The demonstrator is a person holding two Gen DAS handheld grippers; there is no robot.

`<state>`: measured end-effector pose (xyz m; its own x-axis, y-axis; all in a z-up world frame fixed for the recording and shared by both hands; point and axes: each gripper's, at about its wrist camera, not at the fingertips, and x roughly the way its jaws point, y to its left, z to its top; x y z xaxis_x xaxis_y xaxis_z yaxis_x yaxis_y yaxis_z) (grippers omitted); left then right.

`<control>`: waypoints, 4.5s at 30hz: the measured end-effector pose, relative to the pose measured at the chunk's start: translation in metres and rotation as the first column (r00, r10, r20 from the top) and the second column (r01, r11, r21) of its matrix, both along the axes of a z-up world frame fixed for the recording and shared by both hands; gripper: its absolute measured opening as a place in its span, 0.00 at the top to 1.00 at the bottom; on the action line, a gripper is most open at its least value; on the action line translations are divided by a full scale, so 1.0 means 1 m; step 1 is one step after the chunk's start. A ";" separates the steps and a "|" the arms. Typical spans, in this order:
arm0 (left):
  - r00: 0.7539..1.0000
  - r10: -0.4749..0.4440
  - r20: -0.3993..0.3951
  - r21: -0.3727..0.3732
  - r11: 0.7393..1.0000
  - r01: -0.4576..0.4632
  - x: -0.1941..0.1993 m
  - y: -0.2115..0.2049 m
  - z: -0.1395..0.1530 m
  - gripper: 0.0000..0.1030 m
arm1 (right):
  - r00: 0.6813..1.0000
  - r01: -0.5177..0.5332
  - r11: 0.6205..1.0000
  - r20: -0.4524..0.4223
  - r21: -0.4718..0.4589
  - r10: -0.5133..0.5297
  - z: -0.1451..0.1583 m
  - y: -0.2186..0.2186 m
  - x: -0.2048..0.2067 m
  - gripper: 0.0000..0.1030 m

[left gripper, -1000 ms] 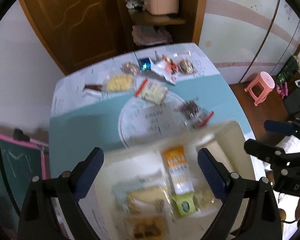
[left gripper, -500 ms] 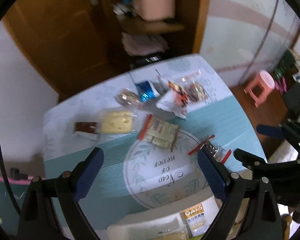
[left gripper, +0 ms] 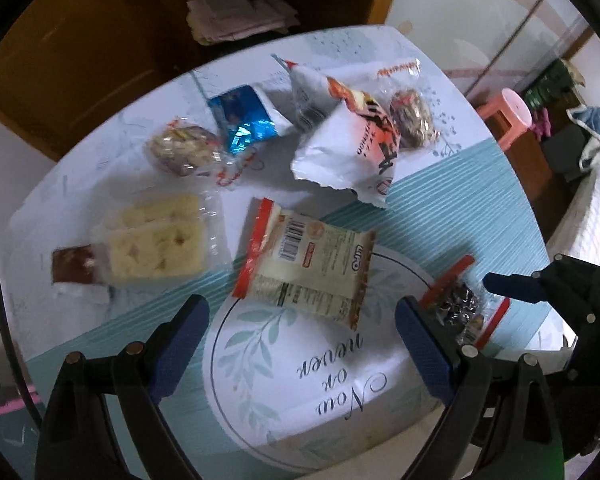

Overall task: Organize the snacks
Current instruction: 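Grasp the white barcode biscuit pack with the left tool while the right tool grasps the seaweed snack, then carry both packs over the white tray and open both tools to drop them, then move both open tools back over the snacks on the table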

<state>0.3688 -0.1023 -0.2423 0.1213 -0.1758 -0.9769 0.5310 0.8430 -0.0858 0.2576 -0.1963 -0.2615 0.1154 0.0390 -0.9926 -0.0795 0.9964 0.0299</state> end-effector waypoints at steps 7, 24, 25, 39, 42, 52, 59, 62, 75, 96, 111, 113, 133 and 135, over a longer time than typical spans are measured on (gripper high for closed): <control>0.999 -0.050 -0.006 0.047 0.998 0.050 0.011 -0.019 -0.020 0.08 | 0.999 0.015 1.000 -0.035 0.001 -0.015 -0.015 0.000 0.003 0.64; 0.999 -0.049 -0.022 0.118 0.992 0.052 0.024 -0.050 -0.053 0.09 | 0.999 0.000 0.994 -0.035 0.108 0.004 -0.006 -0.041 0.003 0.64; 0.999 -0.041 -0.028 0.113 0.993 0.044 0.024 -0.051 -0.053 0.10 | 0.999 -0.017 0.994 -0.025 0.103 0.020 -0.003 -0.043 0.003 0.58; 0.999 -0.050 0.001 0.062 0.997 0.050 0.008 -0.055 -0.047 0.50 | 0.976 -0.215 0.976 0.037 -0.024 0.215 0.010 -0.030 0.019 0.50; 1.000 -0.026 -0.011 0.045 0.999 0.026 0.007 -0.050 -0.045 0.50 | 0.973 -0.232 0.972 -0.004 -0.024 0.232 0.004 -0.031 0.029 0.47; 0.999 0.035 -0.022 -0.014 0.999 -0.035 0.013 -0.017 -0.027 0.50 | 0.942 -0.333 0.939 0.020 -0.086 0.336 -0.004 -0.017 0.040 0.41; 0.998 0.060 -0.004 -0.032 0.998 -0.060 -0.005 0.001 -0.003 0.50 | 0.933 -0.352 0.932 0.049 -0.083 0.357 -0.004 -0.007 0.042 0.57; 0.997 0.079 0.022 -0.047 0.996 -0.078 -0.012 0.013 0.014 0.50 | 0.945 -0.317 0.946 0.069 -0.061 0.321 -0.002 -0.005 0.035 0.57; 0.963 0.139 0.230 -0.171 0.980 -0.101 -0.113 0.063 0.151 0.50 | 0.891 -0.282 0.957 0.387 0.062 0.237 0.148 -0.001 -0.053 0.56; 0.929 0.304 0.212 -0.143 0.950 -0.278 -0.262 0.078 0.146 0.48 | 0.927 -0.228 0.953 0.342 0.200 0.150 0.157 0.016 -0.193 0.56; 0.912 0.381 0.153 -0.104 0.924 -0.369 -0.279 0.081 0.130 0.16 | 0.943 -0.186 0.967 0.308 0.172 0.127 0.145 0.017 -0.210 0.46; 0.909 0.386 0.155 -0.110 0.921 -0.373 -0.281 0.081 0.130 0.14 | 0.945 -0.178 0.967 0.305 0.182 0.116 0.144 0.016 -0.211 0.43; 0.907 0.379 0.184 -0.110 0.925 -0.365 -0.291 0.077 0.138 0.00 | 0.962 -0.135 0.968 0.262 0.211 0.077 0.137 0.011 -0.216 0.43; 0.910 0.373 0.181 -0.103 0.927 -0.360 -0.292 0.076 0.137 0.00 | 0.965 -0.125 0.969 0.254 0.215 0.068 0.136 0.010 -0.216 0.43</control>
